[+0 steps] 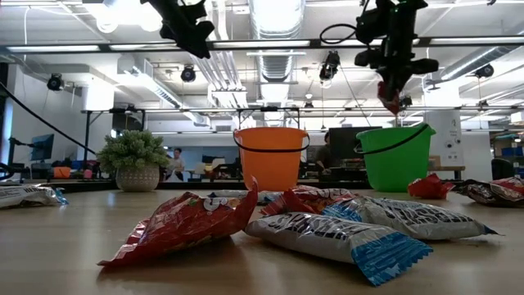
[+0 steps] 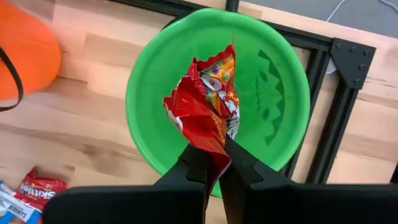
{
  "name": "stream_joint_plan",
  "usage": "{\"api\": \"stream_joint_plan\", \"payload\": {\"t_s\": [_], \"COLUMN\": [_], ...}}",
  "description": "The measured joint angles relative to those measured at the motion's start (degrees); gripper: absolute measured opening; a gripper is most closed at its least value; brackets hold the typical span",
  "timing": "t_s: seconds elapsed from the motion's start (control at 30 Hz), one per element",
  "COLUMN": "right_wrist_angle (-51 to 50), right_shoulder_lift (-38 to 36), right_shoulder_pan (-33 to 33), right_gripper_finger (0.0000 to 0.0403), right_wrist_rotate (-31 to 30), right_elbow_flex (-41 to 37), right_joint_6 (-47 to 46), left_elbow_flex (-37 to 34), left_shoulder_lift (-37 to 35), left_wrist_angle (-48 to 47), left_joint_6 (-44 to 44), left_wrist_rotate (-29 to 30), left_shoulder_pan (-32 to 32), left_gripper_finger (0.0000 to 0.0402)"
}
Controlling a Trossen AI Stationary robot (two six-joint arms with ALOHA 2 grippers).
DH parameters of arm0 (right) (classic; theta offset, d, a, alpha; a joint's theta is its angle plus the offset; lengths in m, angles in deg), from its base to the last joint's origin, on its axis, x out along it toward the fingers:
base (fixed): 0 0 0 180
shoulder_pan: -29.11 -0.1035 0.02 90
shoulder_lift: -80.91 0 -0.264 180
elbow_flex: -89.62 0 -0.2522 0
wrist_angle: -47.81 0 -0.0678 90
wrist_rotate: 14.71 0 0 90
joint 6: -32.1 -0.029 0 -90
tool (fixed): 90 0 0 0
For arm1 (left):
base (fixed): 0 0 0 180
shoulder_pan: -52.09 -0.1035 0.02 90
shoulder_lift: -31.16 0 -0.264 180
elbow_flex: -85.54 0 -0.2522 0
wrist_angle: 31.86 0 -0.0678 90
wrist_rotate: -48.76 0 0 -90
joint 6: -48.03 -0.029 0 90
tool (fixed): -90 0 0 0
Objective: Organize candy in baskets
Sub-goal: Put the red candy into the green bucket
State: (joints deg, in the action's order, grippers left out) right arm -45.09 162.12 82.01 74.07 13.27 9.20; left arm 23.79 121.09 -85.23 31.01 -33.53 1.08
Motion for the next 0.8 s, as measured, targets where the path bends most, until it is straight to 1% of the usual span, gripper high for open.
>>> {"api": "stream_joint_plan", "payload": {"t_s": [0.17,0.27,0.37,0.63,0.7,0.8], "right_wrist_angle": [-1.18,-3.53,-5.05,-5.38,-5.31,-4.65], "right_shoulder_lift": [0.07,0.64,1.26,1.41,1.18,0.65], "right_shoulder_pan": [0.02,0.02,0.02,0.02,0.02,-0.11], "right_gripper_finger": [0.0011,0.0022,0.0044,0.0115,0.0128,0.0141], "right_wrist_rotate": [-0.06,-0.08,-0.08,-0.28,-0.28,-0.28], "right_elbow_flex": [-0.02,-0.04,-0.07,-0.07,-0.07,0.1], "right_joint_6": [0.35,0.77,1.14,2.02,3.12,4.16], "left_elbow_flex": [0.0,0.0,0.0,0.84,1.76,3.76], "left_shoulder_lift": [0.0,0.0,0.0,0.0,0.0,0.0], "left_wrist_angle": [-0.33,-0.69,-0.86,-2.35,-2.84,-3.98], "left_joint_6": [-0.12,-0.41,-0.44,-0.46,-0.46,-0.46], "left_wrist_rotate": [-1.23,-1.25,-1.27,-1.46,-2.48,-5.53], "left_shoulder_pan": [0.0,0.0,0.0,0.05,0.04,0.16], "left_gripper_finger": [0.015,0.015,0.015,0.015,0.015,0.015]}}
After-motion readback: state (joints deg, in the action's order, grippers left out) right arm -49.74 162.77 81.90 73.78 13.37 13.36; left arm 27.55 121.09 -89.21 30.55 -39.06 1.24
